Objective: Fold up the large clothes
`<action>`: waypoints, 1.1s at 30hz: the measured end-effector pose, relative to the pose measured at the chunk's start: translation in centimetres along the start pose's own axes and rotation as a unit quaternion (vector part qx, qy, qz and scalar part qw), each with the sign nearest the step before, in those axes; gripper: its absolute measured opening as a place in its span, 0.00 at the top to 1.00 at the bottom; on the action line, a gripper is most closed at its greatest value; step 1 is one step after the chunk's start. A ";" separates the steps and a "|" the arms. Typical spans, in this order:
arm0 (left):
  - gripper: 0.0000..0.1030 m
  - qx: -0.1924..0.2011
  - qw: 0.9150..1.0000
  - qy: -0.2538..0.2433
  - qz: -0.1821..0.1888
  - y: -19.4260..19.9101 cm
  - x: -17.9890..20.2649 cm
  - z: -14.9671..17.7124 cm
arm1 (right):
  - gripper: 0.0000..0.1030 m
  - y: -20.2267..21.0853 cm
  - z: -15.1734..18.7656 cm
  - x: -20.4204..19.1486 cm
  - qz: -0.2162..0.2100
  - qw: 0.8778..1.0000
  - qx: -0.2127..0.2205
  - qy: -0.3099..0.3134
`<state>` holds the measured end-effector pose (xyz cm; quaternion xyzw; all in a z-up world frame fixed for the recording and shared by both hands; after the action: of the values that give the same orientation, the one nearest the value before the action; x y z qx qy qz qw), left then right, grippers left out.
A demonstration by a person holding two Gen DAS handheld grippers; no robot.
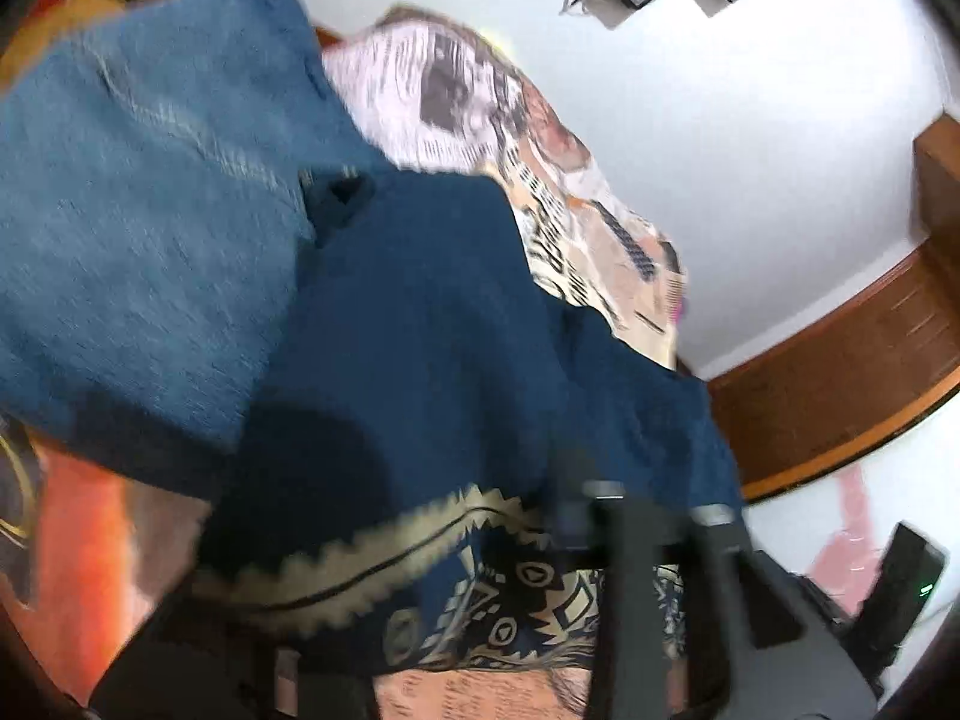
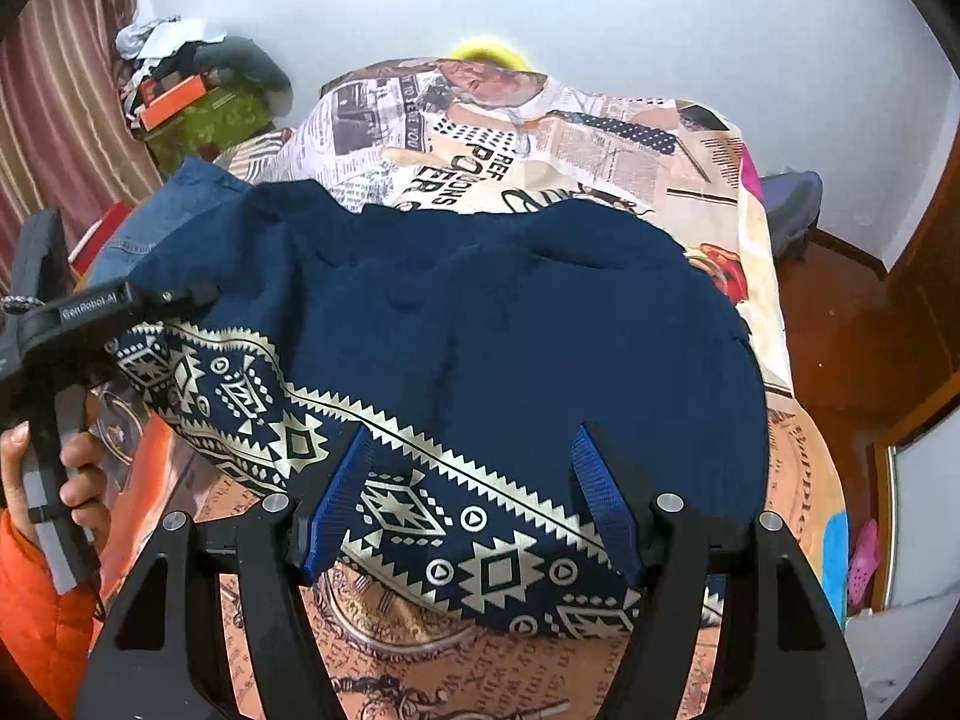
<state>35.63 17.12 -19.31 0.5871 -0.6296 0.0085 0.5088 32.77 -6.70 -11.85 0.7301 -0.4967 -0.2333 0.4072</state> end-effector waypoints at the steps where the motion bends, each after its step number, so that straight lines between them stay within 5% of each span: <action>1: 0.87 0.006 1.000 -0.024 -0.013 0.7 0.6 0.1 | 0.37 -0.1 0.0 -0.1 -0.001 1.000 -0.003 -0.001; 11: 0.91 0.094 0.985 -0.132 -0.049 6.3 7.0 -2.1 | 0.36 -3.3 -0.5 -5.4 -0.100 0.994 -0.036 -0.011; 16: 0.91 0.093 0.972 -0.199 -0.076 5.8 10.0 -1.4 | 0.36 -6.1 0.0 -8.2 -0.141 0.986 -0.090 -0.007; 20: 0.91 0.083 0.965 -0.238 -0.069 4.7 12.3 -0.2 | 0.36 -4.6 0.6 -7.1 -0.123 0.990 -0.073 -0.002; 26: 0.91 0.037 0.954 -0.296 -0.026 1.6 16.6 3.4 | 0.36 1.0 2.0 0.0 -0.043 0.998 -0.005 -0.034; 33: 0.88 -0.121 0.934 -0.337 0.017 -5.2 17.1 11.1 | 0.36 4.3 5.4 8.5 0.006 0.992 -0.006 -0.124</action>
<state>36.06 -3.74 -16.62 0.4792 -0.7700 -0.2574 0.3334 29.84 -17.20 -10.72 0.6903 -0.5461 -0.3224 0.3482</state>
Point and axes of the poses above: each gripper's, at about its wrist camera, not at the fingertips, and y roughly against the way its jaws point, x to its right, z to its underside, the point moved 2 cm from there along -y, roughly the way its jaws point, and after that the axes turned 8 degrees about z, right-handed, at the moved point
